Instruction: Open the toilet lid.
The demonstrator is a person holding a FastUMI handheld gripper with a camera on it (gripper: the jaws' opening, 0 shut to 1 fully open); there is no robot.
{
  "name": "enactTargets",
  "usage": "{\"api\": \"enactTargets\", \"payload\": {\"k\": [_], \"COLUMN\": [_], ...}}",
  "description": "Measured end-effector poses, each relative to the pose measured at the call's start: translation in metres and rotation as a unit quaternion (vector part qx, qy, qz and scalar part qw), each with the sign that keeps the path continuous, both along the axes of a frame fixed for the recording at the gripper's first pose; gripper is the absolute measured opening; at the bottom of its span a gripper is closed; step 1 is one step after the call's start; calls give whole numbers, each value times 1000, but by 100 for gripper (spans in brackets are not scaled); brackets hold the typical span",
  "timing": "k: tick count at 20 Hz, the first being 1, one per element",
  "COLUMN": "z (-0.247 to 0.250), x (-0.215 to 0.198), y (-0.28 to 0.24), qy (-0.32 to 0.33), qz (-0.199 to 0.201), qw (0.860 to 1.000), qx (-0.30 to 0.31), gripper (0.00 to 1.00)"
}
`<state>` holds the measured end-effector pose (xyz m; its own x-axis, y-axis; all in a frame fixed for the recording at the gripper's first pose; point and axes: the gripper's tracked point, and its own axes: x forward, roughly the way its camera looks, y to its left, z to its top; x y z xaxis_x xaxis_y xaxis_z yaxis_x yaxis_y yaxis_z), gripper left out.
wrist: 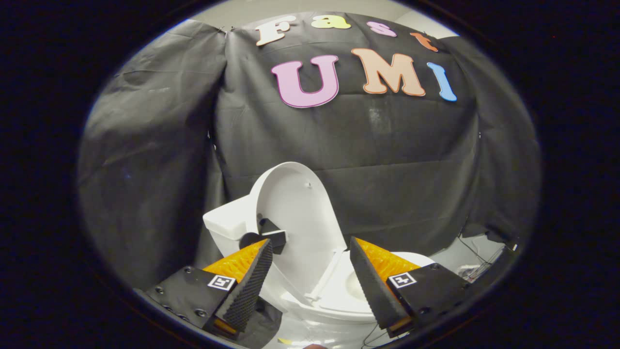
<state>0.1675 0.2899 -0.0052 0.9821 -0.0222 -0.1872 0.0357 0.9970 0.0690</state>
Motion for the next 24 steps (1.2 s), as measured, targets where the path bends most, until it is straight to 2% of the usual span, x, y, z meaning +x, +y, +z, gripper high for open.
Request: {"api": "enactTargets", "payload": {"k": [8, 15, 24], "z": [-24, -58, -79], "x": [-32, -56, -75], "y": [-57, -98, -120], "qy": [12, 31, 17], "qz": [-9, -35, -3], "qw": [999, 998, 999], "qx": [-47, -32, -44], "gripper": [99, 99, 98]}}
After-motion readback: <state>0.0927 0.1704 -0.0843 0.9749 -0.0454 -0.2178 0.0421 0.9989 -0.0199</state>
